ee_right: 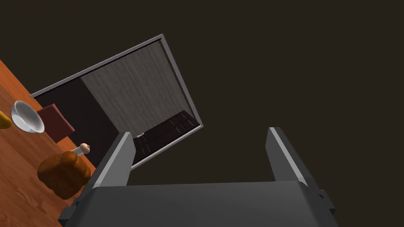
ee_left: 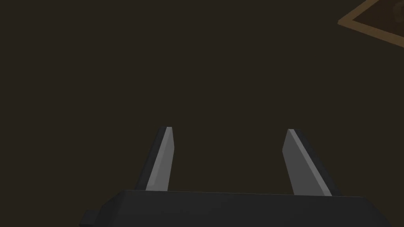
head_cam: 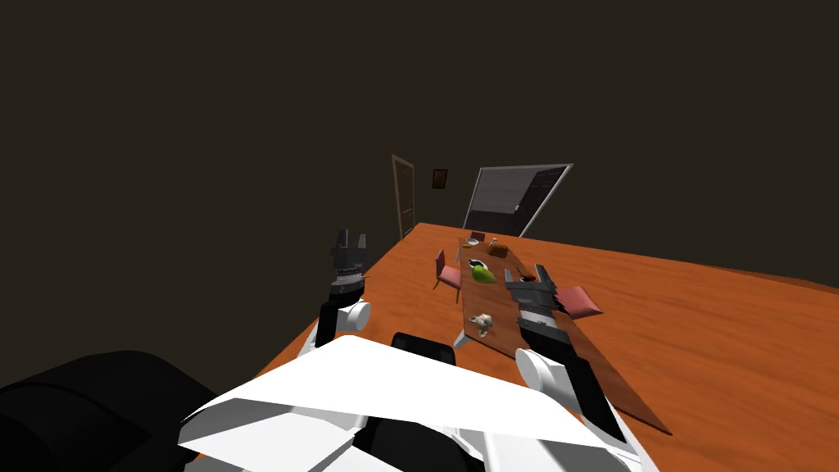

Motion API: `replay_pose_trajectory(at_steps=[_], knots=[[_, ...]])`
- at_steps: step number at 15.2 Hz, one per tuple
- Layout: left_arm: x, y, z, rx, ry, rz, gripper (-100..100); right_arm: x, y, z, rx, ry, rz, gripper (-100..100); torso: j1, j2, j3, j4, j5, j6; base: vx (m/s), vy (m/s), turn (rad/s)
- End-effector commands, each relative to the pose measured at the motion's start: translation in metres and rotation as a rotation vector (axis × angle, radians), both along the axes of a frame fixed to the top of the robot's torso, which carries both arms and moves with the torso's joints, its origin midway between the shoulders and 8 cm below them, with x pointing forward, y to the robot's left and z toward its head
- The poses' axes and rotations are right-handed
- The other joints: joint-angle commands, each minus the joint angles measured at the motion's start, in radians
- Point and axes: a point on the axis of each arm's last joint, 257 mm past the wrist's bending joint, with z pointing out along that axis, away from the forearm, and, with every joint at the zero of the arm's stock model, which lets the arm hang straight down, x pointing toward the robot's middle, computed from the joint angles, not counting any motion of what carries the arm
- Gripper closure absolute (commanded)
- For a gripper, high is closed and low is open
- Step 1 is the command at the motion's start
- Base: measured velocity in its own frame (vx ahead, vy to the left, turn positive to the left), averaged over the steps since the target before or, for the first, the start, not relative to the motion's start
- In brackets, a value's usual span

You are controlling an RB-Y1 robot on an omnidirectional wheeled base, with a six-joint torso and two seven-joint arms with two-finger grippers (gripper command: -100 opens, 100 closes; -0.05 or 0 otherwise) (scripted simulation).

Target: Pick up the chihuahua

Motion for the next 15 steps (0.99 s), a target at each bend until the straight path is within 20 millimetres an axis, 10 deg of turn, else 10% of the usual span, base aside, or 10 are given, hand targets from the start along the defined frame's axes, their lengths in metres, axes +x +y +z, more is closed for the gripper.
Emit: replay_pose_trajectory(at_steps=[1, 15], knots=[[0.0, 0.0, 0.0, 0.0, 0.0, 0.0, 0, 0.004, -0.012, -0.015, 0.03, 0.033, 0.0, -100, 0.0, 0.0, 0.0, 0.0, 0.0, 0.0, -0.044, -0.044, 0.196], [0.0, 0.0, 0.0, 0.0, 0.0, 0.0, 0, 0.012, -0.096, -0.122, 0.329, 0.233, -0.063, -100, 0.0, -0.001, -0.001, 0.0, 0.0, 0.0, -0.045, -0.043, 0.212]])
